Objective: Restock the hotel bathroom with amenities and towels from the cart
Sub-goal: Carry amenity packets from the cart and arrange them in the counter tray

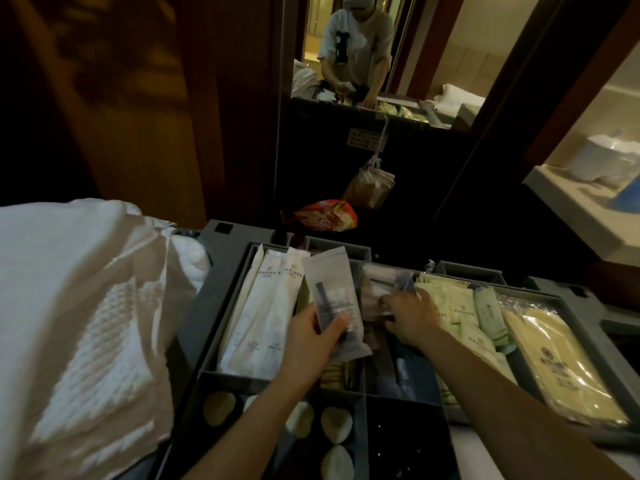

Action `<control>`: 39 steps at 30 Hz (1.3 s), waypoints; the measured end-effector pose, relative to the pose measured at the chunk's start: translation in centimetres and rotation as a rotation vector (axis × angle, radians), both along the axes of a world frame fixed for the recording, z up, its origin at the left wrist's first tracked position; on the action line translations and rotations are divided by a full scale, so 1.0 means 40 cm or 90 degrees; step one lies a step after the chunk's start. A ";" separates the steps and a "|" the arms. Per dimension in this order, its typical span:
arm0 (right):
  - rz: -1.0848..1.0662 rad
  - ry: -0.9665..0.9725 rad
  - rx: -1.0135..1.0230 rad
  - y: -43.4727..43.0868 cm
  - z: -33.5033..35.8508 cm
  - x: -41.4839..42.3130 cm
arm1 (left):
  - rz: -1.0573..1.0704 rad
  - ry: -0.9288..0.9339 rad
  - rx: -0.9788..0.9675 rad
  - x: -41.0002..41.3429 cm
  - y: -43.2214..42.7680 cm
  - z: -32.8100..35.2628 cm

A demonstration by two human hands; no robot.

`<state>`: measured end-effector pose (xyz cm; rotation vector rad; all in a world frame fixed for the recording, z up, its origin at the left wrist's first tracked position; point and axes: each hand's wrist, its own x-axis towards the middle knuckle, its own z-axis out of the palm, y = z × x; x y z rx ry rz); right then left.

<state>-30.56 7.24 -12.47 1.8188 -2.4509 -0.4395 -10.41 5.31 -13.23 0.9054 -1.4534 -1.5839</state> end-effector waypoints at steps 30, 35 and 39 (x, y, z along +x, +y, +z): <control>0.232 -0.875 -0.140 0.223 0.262 0.236 | 0.333 -0.349 -0.150 0.326 0.409 0.234; 0.380 -0.974 -0.006 0.295 0.305 0.396 | 0.465 -0.389 -0.127 0.440 0.604 0.249; 0.525 -0.947 0.128 0.373 0.329 0.553 | 0.569 -0.398 -0.121 0.536 0.785 0.265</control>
